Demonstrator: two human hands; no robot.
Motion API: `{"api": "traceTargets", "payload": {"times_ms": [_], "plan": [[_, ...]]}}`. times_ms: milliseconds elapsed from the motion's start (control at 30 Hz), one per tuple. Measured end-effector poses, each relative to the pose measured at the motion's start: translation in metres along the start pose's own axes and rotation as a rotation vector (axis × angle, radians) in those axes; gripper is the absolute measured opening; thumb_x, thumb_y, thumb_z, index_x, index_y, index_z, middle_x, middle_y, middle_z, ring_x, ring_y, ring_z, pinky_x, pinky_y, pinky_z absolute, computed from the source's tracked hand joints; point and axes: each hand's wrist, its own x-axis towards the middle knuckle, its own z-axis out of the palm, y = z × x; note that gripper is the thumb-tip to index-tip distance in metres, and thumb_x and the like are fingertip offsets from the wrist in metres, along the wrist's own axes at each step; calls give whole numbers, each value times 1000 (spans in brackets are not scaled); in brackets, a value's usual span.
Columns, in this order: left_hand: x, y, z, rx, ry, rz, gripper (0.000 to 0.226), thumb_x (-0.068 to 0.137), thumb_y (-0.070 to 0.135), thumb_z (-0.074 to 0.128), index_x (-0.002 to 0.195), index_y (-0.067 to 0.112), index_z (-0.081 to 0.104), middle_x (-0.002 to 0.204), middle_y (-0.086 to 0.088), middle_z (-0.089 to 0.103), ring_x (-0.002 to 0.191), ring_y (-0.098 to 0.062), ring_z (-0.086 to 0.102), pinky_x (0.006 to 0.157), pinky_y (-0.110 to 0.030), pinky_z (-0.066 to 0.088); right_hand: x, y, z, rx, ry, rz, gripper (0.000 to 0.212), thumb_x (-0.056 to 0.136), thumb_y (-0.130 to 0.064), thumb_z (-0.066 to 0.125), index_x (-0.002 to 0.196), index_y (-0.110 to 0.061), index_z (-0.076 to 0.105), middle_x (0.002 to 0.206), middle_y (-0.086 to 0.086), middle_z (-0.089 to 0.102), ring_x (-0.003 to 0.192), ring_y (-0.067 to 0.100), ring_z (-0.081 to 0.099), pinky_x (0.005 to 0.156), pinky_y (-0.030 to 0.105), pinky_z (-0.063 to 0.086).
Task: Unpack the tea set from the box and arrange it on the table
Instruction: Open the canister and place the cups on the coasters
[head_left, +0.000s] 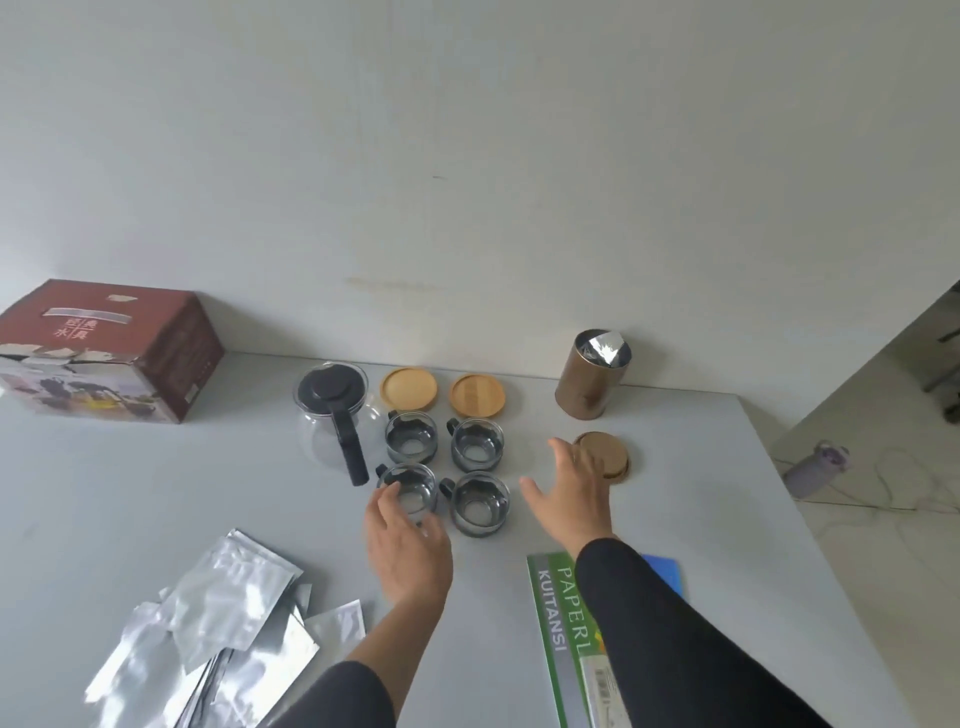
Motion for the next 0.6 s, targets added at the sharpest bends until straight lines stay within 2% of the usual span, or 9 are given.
{"api": "traceTargets", "payload": {"times_ms": [67, 133, 233, 367, 600], "plan": [[-2, -17, -11, 83, -62, -104, 61, 86, 13, 60, 140, 0, 35, 146, -16, 33, 137, -30, 31, 113, -37, 28, -9, -12, 5, 40, -7, -3, 60, 86, -40, 59, 137, -17, 37, 136, 7, 44, 127, 26, 34, 98, 37, 36], [0, -27, -17, 177, -172, -196, 75, 87, 21, 60, 147, 0, 19, 155, -16, 16, 145, -30, 14, 118, -37, 19, -13, -22, 7, 93, -14, -3, 63, 85, -41, 61, 138, -17, 37, 138, 7, 43, 130, 26, 34, 101, 37, 35], [8, -32, -21, 342, -354, -302, 102, 83, 36, 67, 149, 0, 0, 158, -16, -3, 147, -31, -4, 119, -40, 13, -7, -32, 9, 134, -21, -19, 66, 84, -41, 63, 139, -17, 36, 138, 7, 43, 131, 26, 32, 104, 38, 34], [18, -33, -14, 582, -508, -310, 127, 72, 52, 75, 148, -1, -11, 157, -19, -14, 147, -34, -10, 120, -41, 10, 14, -40, 16, 138, -74, -15, 75, 81, -46, 65, 141, -15, 32, 139, 8, 42, 130, 26, 32, 104, 38, 34], [30, -32, -6, 719, -559, -302, 133, 69, 55, 75, 147, -2, -17, 155, -21, -20, 146, -36, -13, 119, -43, 11, 51, -47, 42, 169, -216, -2, 92, 72, -54, 72, 143, -14, 27, 139, 10, 39, 132, 27, 31, 105, 37, 35]]}}
